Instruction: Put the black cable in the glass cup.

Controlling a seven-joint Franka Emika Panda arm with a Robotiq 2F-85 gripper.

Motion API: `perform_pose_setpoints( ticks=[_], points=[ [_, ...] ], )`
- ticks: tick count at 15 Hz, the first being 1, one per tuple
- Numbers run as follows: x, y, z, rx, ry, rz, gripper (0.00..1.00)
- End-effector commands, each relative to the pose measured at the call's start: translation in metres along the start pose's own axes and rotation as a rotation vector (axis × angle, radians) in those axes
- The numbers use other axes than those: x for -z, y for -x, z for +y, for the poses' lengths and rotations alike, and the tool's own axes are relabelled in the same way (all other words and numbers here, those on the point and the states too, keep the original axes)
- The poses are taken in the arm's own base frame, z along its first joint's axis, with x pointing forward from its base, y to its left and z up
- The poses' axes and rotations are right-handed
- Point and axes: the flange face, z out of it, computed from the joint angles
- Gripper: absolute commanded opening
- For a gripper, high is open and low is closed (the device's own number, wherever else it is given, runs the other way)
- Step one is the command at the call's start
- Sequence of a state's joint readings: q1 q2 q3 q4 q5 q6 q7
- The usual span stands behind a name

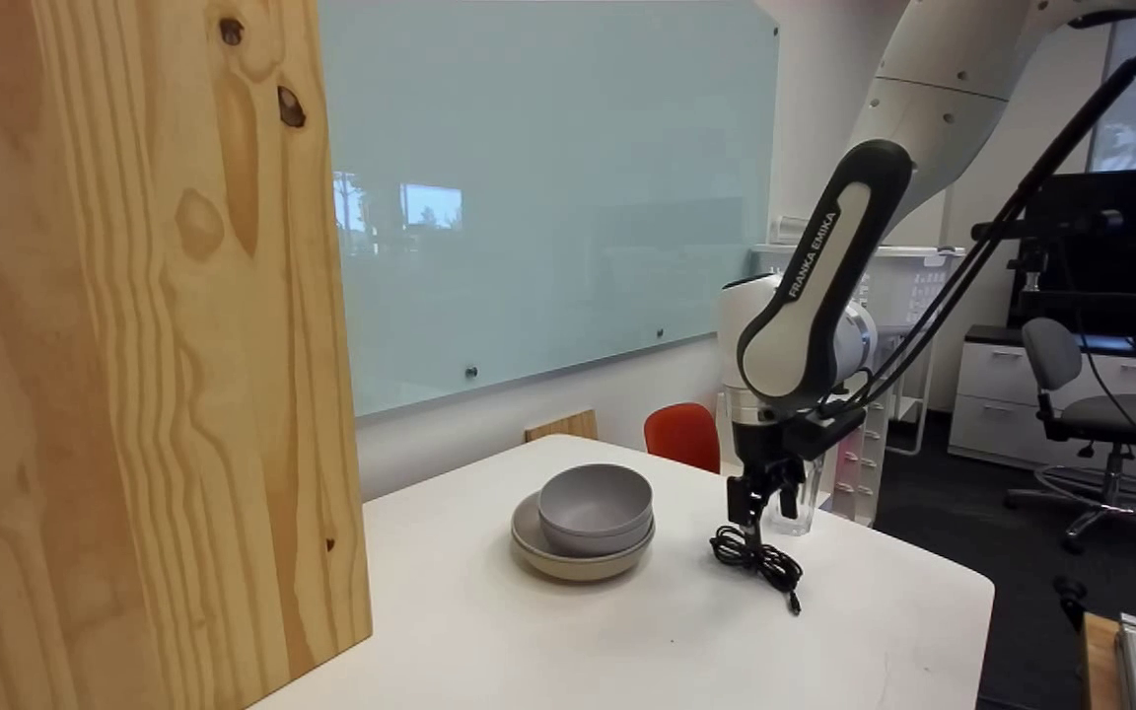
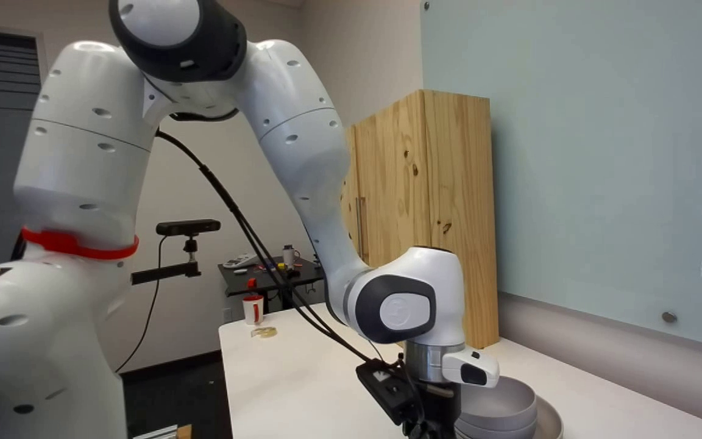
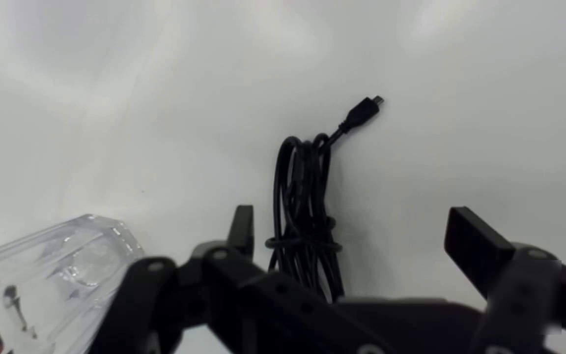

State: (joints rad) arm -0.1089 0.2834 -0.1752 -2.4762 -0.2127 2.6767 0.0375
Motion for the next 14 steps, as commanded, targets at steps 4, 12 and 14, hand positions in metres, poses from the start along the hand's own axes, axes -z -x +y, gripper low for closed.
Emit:
perform_pose_setpoints(
  ticks=[4, 12, 14],
  points=[
    [-0.03, -0.01, 0.004, -0.038, 0.031, -0.105, 1.0],
    [-0.041, -0.009, 0.034, -0.133, 0.042, -0.202, 0.75],
    [-0.038, -0.007, 0.036, -0.124, 0.018, -0.215, 0.68]
  ],
)
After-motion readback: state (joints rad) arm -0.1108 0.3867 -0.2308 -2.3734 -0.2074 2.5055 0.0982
